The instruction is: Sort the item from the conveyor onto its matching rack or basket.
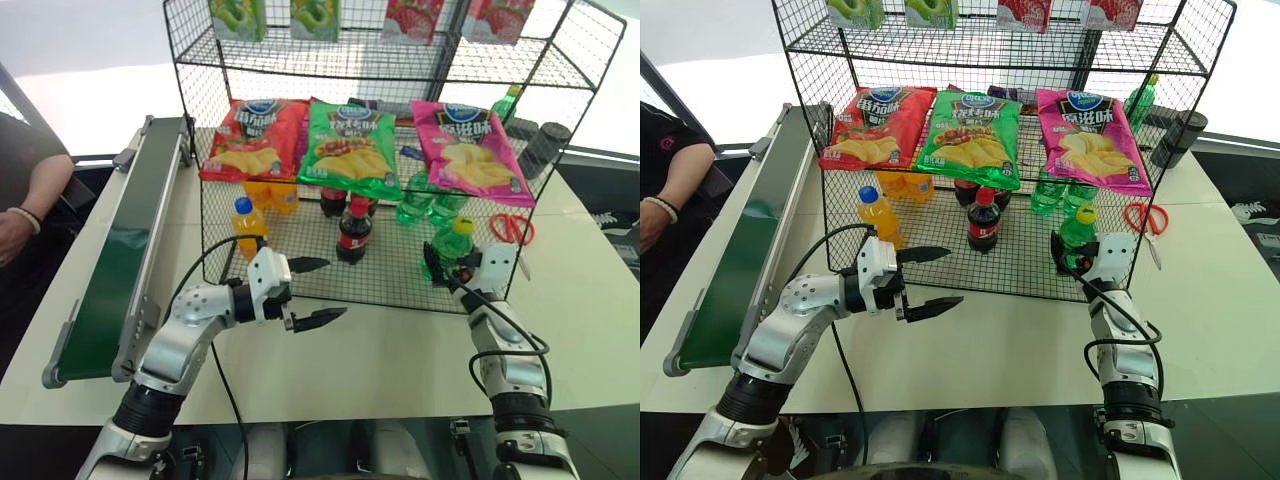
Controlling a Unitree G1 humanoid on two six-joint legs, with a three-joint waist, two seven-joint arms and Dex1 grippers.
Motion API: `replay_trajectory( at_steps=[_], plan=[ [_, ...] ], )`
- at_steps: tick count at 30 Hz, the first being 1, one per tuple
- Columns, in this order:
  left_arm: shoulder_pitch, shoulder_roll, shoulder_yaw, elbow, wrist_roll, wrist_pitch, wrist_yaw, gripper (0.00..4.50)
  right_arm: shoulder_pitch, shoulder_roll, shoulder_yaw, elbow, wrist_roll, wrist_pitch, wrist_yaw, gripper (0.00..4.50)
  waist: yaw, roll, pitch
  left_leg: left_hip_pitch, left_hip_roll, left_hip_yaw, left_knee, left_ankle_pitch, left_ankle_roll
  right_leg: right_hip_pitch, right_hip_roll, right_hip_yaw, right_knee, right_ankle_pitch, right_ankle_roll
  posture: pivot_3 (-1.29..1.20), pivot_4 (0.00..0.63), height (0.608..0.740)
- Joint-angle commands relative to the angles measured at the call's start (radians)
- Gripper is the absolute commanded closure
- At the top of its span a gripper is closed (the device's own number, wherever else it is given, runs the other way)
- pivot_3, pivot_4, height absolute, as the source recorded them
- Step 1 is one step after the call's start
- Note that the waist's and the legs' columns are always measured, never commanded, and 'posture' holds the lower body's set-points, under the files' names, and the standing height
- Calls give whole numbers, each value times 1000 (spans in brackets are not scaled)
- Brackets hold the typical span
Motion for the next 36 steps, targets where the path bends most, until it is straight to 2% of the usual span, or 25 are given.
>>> replay_trajectory(
  at_steps=[1, 11, 16, 20, 27, 36],
  plan=[
    [-10, -1, -6, -20, -2, -7, 6, 0, 41, -13, -17, -117, -2, 1, -11, 50, 0, 0, 0, 0, 0, 0, 0, 0, 0, 0, 0, 0, 0, 0, 0, 0, 150, 732],
    [-22, 12, 0, -3, 5, 31, 31, 0, 290, -59, -14, -481, 3, 133, -10, 50, 1, 2, -1, 0, 0, 0, 0, 0, 0, 1, -1, 0, -1, 0, 0, 0, 150, 732],
    [-20, 41, 29, 24, 14, 37, 42, 0, 432, -120, -24, -639, 27, 175, 58, 50, 1, 2, -1, 1, 0, -1, 0, 0, 1, 1, 0, 0, 0, 0, 0, 0, 150, 732],
    [22, 110, 74, 61, 25, 22, 32, 0, 595, -174, -104, -775, 118, 179, 153, 50, 1, 2, -1, 1, 0, -1, -1, -1, 1, 0, 0, 0, -1, 0, 0, 0, 150, 732],
    [79, 180, 135, 95, 17, -21, 11, 0, 748, -206, -225, -844, 223, 184, 258, 50, 4, 1, -2, 1, 1, -1, 0, -1, 1, 1, -1, 1, -1, 0, 0, 0, 150, 732],
    [111, 185, 163, 123, 18, -58, 14, 0, 765, -203, -234, -853, 221, 197, 278, 50, 4, 1, -2, 1, 1, -1, -1, -1, 1, 0, -2, 1, -1, 0, 0, 0, 150, 732]
  ],
)
